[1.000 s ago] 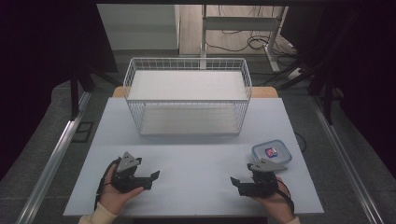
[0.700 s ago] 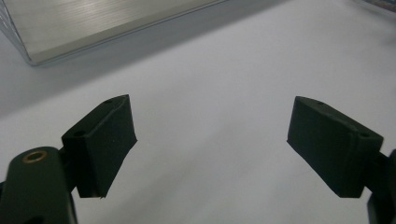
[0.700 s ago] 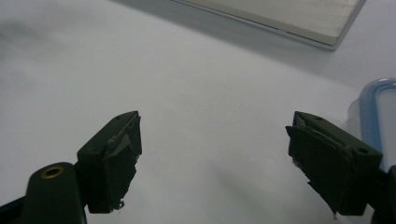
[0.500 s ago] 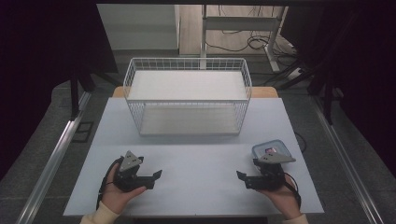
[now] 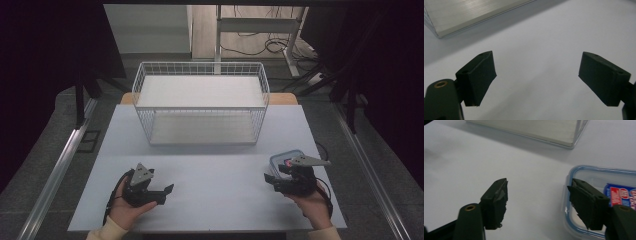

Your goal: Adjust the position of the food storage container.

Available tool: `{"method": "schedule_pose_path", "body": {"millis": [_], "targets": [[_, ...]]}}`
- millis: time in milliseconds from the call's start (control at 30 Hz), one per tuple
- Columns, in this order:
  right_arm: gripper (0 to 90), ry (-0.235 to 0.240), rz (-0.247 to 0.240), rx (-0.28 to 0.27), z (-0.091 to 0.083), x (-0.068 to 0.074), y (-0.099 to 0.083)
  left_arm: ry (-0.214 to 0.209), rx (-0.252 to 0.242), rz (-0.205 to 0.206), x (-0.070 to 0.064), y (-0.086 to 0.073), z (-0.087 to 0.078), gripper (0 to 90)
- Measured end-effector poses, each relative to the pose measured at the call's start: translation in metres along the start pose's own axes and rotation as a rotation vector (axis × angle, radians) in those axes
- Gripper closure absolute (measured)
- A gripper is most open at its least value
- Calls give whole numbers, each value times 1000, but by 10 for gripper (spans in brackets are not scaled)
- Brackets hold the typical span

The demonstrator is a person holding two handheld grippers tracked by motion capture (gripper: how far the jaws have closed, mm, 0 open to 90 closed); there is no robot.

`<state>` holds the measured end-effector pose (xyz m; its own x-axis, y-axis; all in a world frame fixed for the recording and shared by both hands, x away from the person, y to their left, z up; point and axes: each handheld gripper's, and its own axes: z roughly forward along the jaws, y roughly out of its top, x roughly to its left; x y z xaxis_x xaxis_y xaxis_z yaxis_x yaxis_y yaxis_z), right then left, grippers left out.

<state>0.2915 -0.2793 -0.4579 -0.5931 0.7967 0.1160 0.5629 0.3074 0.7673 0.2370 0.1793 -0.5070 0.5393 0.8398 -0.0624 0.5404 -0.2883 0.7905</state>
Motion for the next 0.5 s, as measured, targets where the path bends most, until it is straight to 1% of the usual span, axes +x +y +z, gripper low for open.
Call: {"method": "schedule_pose_path", "body": {"millis": [100, 133, 167, 200, 233, 300, 333, 400, 500], "targets": [[375, -11, 14, 3, -3, -8, 3, 3, -5, -9, 1, 0, -2, 140], [387, -15, 24, 3, -4, -12, 3, 4, -4, -10, 2, 0, -2, 140], [402, -27, 46, 7, -6, -19, 4, 6, -2, -11, 1, 1, -1, 139], [411, -33, 51, 8, -8, -22, 5, 6, -2, -11, 1, 1, -1, 139], [411, -33, 51, 8, -8, -22, 5, 7, -1, -9, 1, 1, -1, 139], [433, -39, 63, 5, -13, -29, 7, 6, 7, -5, 0, 1, 0, 139], [433, -39, 63, 5, -13, -29, 7, 6, 7, -5, 0, 1, 0, 139], [458, -49, 70, 9, -16, -35, 7, 6, 13, -8, 0, 0, 1, 139], [481, -53, 69, 14, -17, -38, 8, 7, 16, -12, 1, 0, 1, 139]]}}
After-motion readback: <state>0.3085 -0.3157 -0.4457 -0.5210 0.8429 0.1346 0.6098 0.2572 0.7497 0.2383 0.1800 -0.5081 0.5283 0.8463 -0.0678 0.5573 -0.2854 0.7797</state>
